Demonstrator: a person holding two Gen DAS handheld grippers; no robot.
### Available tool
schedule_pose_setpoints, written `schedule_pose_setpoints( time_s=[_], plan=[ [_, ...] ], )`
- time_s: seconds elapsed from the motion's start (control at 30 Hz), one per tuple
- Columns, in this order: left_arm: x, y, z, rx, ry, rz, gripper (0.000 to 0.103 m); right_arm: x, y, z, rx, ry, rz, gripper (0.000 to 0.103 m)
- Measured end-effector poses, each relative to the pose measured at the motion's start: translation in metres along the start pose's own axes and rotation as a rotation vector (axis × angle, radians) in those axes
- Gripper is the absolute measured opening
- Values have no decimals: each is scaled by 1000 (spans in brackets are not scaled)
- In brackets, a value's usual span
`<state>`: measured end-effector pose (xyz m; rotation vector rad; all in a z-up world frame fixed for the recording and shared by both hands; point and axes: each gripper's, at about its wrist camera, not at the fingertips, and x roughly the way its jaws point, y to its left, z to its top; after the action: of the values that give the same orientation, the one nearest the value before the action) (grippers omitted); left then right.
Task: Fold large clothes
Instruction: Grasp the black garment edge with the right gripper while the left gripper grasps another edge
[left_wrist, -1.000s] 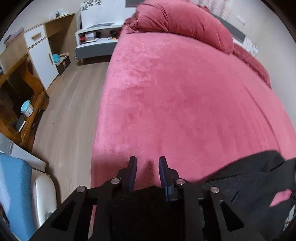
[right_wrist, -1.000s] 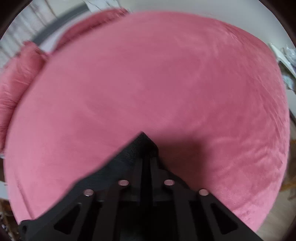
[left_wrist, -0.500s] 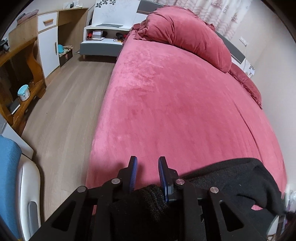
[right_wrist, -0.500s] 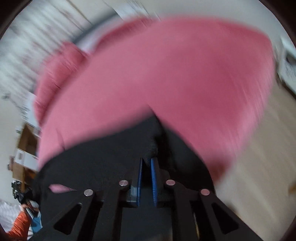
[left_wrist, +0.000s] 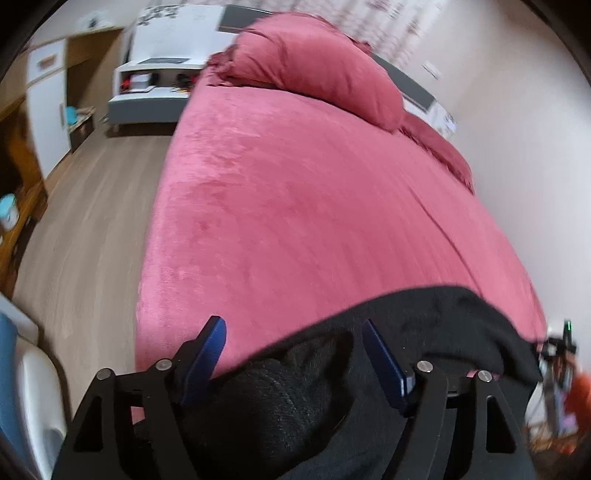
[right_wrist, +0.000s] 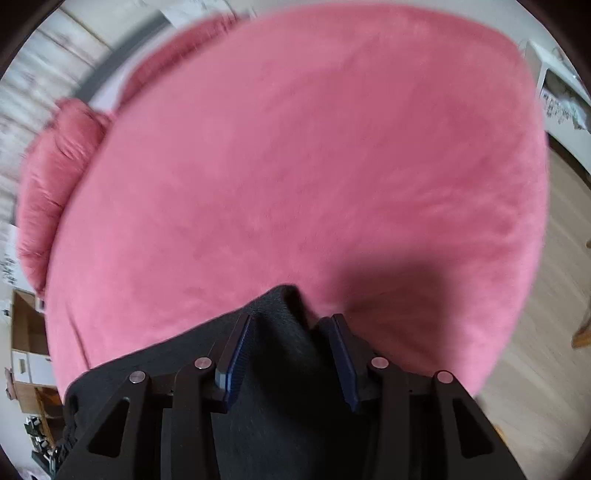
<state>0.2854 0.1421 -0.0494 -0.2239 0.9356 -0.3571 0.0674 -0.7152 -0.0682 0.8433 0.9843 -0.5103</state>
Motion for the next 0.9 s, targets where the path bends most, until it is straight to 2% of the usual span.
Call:
schedule_pose_setpoints(
  time_s=[0.1,0.17,0.23,0.3,0.4,0.5,0.6,0.67,0.7,0.73,0.77,0.83,0.9],
  plan=[
    [1,-3,-2,55,29,2,79,15,7,7,33,31,61,45],
    [4,-6,-4,93,42,14,81,18,16,11,19,25,63,39],
    [10,-12,-6,162,54,54,82,17,26,9,-11,21,21,26],
    [13,-12,-8,188,59,69,82,15,30,8,-34,17,9,19],
    [15,-6,-9,162,69,54,80,3,41,8,-82,-12,-18,14],
    [7,-2,-11,141,79,16,81,-10,47,7,-94,-26,-8,14],
    [-3,-4,-16,148,77,-2,82,-16,46,6,-104,-12,17,20],
    [-1,-9,-17,166,67,30,81,-12,47,6,-101,9,20,24],
    [2,-11,-17,180,71,60,74,-9,47,5,-89,13,8,24],
    [5,-15,-17,195,73,89,47,-5,48,4,-74,13,-1,18],
    [8,-18,-16,215,83,124,37,-5,49,5,-62,8,-8,14],
    [9,-25,-12,229,88,164,33,-1,59,9,-56,-11,-19,8],
    [3,-26,-3,199,68,181,31,-14,73,12,-69,-51,-23,8]
  ],
)
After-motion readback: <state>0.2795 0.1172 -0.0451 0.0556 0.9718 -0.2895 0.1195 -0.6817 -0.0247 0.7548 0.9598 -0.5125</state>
